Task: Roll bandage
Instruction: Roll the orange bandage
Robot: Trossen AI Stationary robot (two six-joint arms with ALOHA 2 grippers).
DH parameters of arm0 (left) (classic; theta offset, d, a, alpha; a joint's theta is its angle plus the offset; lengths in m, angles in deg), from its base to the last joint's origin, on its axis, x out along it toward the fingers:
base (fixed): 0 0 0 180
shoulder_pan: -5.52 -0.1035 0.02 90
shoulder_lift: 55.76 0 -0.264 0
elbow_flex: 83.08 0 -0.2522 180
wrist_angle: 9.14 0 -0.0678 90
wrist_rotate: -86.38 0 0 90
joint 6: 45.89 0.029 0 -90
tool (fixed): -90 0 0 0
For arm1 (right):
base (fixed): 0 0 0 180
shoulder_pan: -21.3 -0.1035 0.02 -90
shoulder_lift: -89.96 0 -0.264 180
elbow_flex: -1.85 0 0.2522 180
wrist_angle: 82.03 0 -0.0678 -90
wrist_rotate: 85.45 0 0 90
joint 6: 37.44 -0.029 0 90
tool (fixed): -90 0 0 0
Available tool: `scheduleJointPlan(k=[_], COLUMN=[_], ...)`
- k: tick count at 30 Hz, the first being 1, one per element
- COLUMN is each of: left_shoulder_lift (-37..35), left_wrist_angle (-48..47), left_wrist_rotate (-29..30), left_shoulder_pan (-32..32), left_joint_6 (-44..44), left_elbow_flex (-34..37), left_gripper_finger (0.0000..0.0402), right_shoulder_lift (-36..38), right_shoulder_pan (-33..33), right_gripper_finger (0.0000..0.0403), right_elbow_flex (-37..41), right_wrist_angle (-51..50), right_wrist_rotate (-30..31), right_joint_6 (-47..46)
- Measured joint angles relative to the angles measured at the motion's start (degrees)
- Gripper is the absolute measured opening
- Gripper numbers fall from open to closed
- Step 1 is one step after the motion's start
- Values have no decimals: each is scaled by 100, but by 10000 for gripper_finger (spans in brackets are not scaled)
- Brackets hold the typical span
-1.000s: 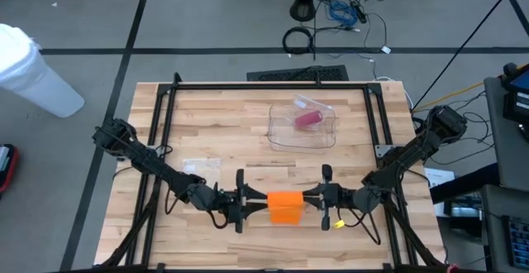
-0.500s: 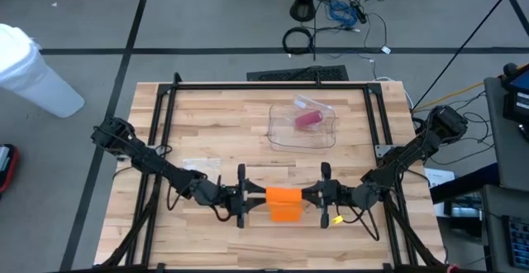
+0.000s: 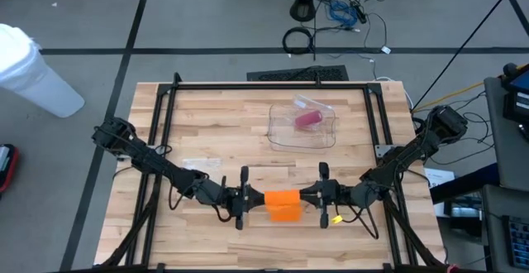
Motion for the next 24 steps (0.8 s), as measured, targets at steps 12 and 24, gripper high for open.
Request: scheduleJointPlan(k=[12,24], left_shoulder_lift=[26,4], left_wrist_angle=[-87,-15], left_wrist_rotate=[619,798], left_shoulder_pan=[-27,45], left_joint_6=[287,290], left_elbow_flex=[68,68], left_gripper_finger=[11,10], right_shoulder_lift=[624,-576], right_shoulder_pan=[-960,-1212], right_gripper_finger=[129,159], right_elbow_flex=[-57,-24], right_wrist_angle=[-621,-1224], right_wrist_rotate=[882,1370], right_joint_6=[656,-1292])
